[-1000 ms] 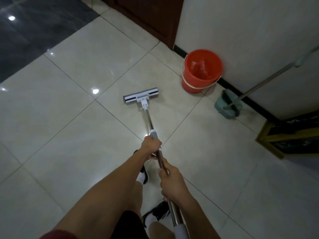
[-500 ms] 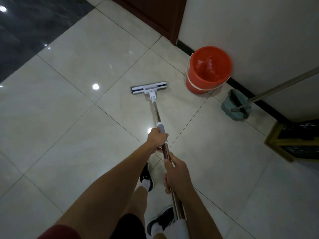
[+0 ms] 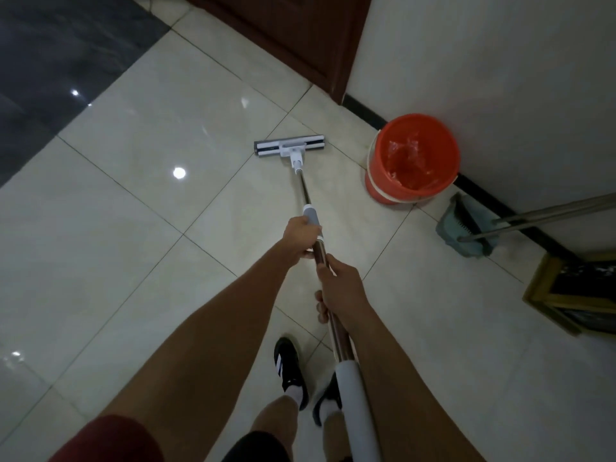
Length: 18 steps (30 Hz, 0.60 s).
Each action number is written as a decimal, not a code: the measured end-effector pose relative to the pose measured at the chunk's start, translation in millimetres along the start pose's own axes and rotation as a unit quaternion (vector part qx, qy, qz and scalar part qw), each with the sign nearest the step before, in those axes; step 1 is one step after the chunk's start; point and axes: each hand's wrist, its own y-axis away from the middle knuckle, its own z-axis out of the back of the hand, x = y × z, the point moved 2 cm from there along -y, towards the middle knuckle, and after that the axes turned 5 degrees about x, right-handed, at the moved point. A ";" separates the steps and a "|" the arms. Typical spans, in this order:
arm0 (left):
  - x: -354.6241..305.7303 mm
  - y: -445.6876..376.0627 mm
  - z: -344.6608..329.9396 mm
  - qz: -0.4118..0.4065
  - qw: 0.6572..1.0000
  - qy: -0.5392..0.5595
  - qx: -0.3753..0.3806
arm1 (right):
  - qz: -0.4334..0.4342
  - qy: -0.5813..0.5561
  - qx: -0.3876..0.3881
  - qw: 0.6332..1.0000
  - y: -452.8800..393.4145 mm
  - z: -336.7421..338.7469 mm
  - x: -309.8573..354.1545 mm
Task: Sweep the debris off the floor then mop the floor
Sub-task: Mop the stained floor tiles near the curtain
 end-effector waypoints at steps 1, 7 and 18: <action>-9.9 -3.6 2.5 -0.004 1.000 0.000 -0.002 | 0.004 0.000 -0.001 1.000 -4.3 0.4 12.1; -71.3 -31.1 9.7 -0.004 0.999 0.040 0.011 | 0.003 0.025 -0.001 1.000 -47.6 15.7 81.7; -166.3 -55.6 10.3 -0.104 0.989 -0.102 -0.014 | -0.036 0.064 0.041 0.996 -83.0 77.6 202.5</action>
